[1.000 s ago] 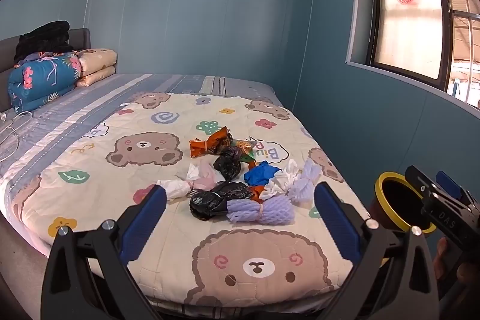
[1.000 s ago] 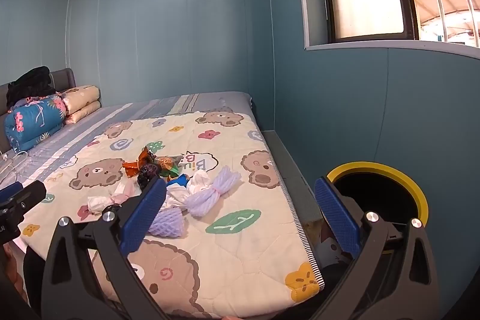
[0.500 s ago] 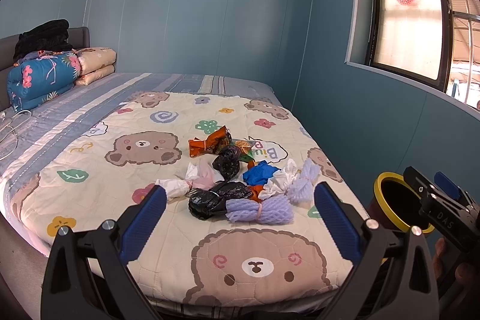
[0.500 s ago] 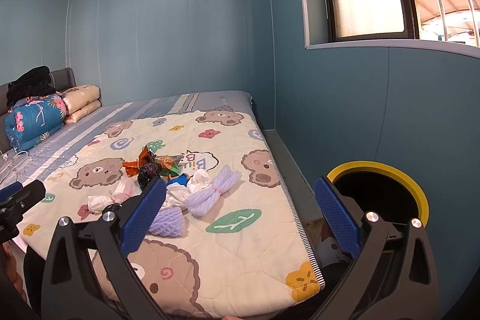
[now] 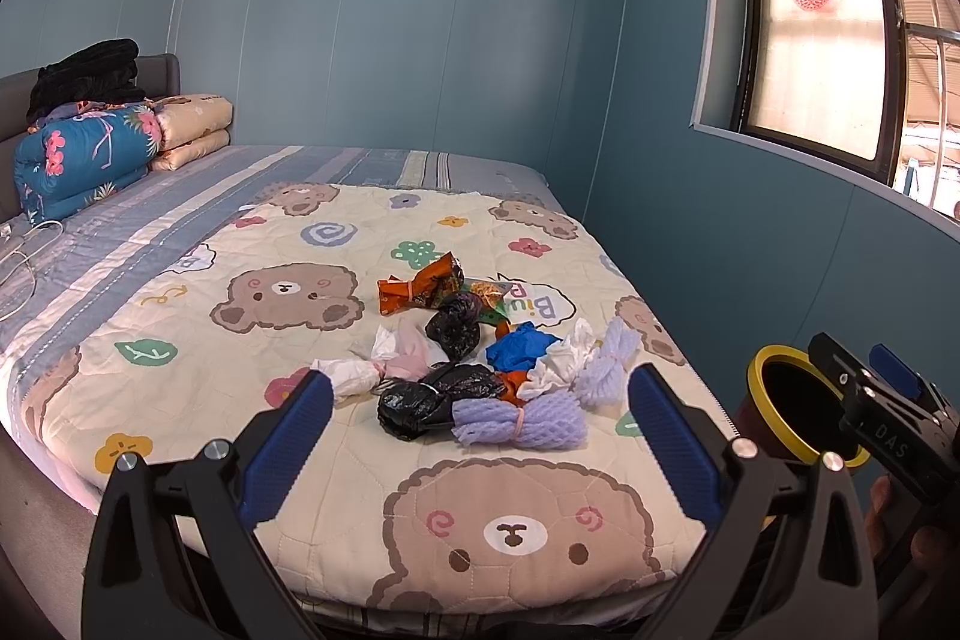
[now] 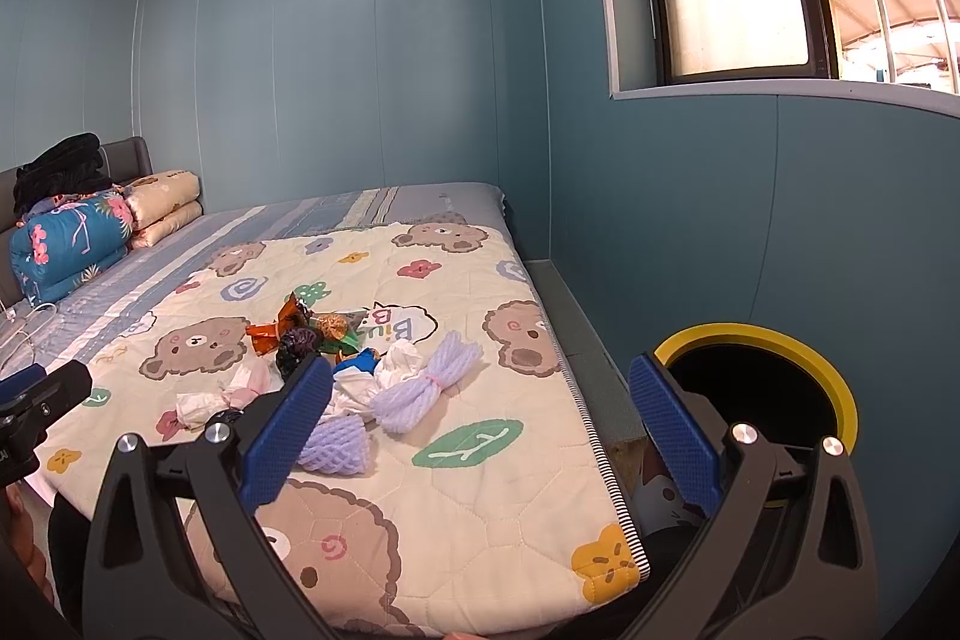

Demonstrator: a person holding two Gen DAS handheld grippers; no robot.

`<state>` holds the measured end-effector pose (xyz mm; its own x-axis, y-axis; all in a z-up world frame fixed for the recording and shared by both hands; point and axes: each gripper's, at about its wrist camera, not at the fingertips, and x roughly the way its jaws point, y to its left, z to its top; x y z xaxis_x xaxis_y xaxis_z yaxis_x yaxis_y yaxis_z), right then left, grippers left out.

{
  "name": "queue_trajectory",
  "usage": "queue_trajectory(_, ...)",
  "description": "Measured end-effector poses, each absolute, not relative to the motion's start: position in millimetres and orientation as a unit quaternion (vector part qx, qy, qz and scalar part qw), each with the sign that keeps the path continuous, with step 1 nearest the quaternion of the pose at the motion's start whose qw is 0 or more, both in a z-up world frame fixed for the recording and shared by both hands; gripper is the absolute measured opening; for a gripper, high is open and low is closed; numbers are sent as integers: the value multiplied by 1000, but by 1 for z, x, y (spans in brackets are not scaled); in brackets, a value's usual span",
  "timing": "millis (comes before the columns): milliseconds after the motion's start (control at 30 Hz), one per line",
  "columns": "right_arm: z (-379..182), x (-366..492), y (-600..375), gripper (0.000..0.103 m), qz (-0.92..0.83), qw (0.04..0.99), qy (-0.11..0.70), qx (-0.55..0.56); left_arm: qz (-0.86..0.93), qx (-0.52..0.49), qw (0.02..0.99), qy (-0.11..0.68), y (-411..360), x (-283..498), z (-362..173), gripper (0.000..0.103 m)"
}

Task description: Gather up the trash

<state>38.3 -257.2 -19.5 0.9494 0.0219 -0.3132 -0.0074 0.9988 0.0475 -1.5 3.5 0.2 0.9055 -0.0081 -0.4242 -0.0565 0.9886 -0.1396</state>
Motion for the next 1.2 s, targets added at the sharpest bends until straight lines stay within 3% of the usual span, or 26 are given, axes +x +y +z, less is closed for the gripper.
queue_trajectory(1200,-20,38,-256,95,9,987,159,24,13,-77,972,221,5,0,0,95)
